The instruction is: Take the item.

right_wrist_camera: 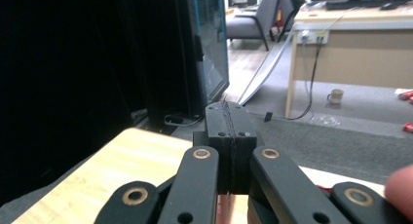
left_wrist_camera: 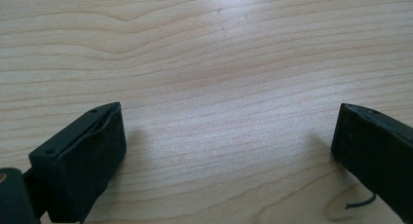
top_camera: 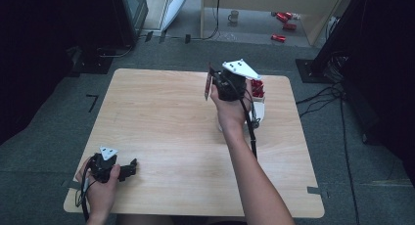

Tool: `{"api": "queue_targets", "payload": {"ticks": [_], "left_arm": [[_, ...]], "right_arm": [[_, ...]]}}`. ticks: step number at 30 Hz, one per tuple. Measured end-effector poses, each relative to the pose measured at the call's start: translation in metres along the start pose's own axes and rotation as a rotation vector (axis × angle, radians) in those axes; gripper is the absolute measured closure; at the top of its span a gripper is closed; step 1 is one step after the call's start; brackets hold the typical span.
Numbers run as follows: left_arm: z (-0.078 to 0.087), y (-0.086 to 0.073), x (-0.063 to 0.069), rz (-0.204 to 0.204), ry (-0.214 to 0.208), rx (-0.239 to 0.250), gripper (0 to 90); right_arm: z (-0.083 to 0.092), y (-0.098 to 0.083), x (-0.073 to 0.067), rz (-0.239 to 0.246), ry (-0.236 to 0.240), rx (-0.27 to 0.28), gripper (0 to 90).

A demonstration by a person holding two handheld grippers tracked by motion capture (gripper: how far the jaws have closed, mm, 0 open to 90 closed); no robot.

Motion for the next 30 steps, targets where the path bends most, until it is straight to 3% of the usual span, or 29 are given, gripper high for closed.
{"api": "queue_targets", "payload": {"ticks": [19,30], "left_arm": [[0.0,0.0,0.0,-0.001,0.002,-0.004,0.0],[0.0,0.0,0.0,0.002,0.001,-0.003,0.0]], "right_arm": [[-0.073,-0.075,-0.036,-0.017,0.029,-0.136,90.0],[-0.082,-0.101,-0.04,0.016,0.015,-0.172,90.0]]}}
Point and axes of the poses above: each handheld gripper's, and its own axes: z roughly backward along the jaws, y roughly out of its top, x roughly to its right, the point moved 9 cm from there along -z, roughly forward along the jaws, and after that the axes turned 2 degrees about z, right-handed, at the moved point
